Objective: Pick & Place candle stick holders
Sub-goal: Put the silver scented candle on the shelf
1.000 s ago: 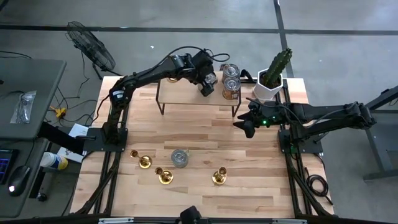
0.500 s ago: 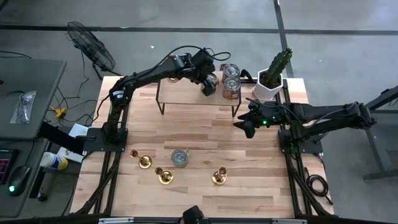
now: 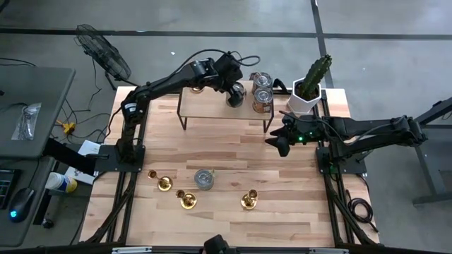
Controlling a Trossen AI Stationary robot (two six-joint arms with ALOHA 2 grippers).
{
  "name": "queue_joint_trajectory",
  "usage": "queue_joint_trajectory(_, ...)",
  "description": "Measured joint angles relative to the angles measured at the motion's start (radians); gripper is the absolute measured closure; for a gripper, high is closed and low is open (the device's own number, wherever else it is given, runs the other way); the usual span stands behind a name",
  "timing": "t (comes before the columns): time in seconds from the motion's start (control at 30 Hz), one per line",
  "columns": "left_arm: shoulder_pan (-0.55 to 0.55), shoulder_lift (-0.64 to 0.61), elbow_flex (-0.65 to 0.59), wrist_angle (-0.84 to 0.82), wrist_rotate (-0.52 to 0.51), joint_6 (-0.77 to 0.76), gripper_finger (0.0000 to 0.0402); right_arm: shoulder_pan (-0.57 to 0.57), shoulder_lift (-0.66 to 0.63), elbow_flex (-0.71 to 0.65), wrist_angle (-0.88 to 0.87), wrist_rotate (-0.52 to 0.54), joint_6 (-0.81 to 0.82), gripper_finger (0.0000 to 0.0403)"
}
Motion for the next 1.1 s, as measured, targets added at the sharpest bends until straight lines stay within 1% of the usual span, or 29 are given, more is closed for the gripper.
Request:
queue_joint_trajectory(0.33, -0.005, -0.025, 0.004, -0.006, 0.000, -0.001, 0.0018, 0.000, 0.000, 0.000, -0.003, 0.000, 0.002, 0.0151)
queue_joint_trajectory(0.5, -0.004, -0.025, 0.093, -0.047, -0.011, -0.001, 0.0018, 0.000, 0.000, 0.000, -0.003, -0.004, 0.003, 0.0151)
queue_joint_trajectory(0.57, -0.004, -0.025, 0.140, -0.077, -0.002, -0.001, 0.0019, 0.000, 0.000, 0.000, -0.003, -0.004, 0.003, 0.0151)
queue_joint_trajectory(0.67, -0.004, -0.025, 0.211, -0.132, 0.005, -0.001, 0.0033, 0.000, 0.000, 0.000, -0.003, -0.004, 0.003, 0.0151)
queue_joint_trajectory(0.73, -0.004, -0.025, 0.248, -0.165, 0.005, -0.001, 0.0056, 0.000, 0.000, 0.000, -0.003, -0.004, 0.003, 0.0151)
queue_joint_trajectory(0.83, -0.004, -0.053, 0.229, -0.198, 0.023, -0.001, 0.0106, 0.000, 0.000, 0.000, -0.003, -0.004, 0.002, 0.0151)
queue_joint_trajectory(0.9, -0.005, -0.064, 0.230, -0.222, 0.046, -0.001, 0.0147, 0.000, 0.000, 0.000, -0.003, -0.004, 0.002, 0.0151)
queue_joint_trajectory(0.97, -0.005, -0.076, 0.229, -0.290, 0.070, -0.001, 0.0189, 0.000, 0.000, 0.000, -0.003, -0.004, 0.002, 0.0151)
queue_joint_trajectory(1.1, -0.029, -0.078, 0.222, -0.357, 0.068, 0.004, 0.0274, 0.000, 0.000, 0.000, -0.003, -0.004, 0.002, 0.0151)
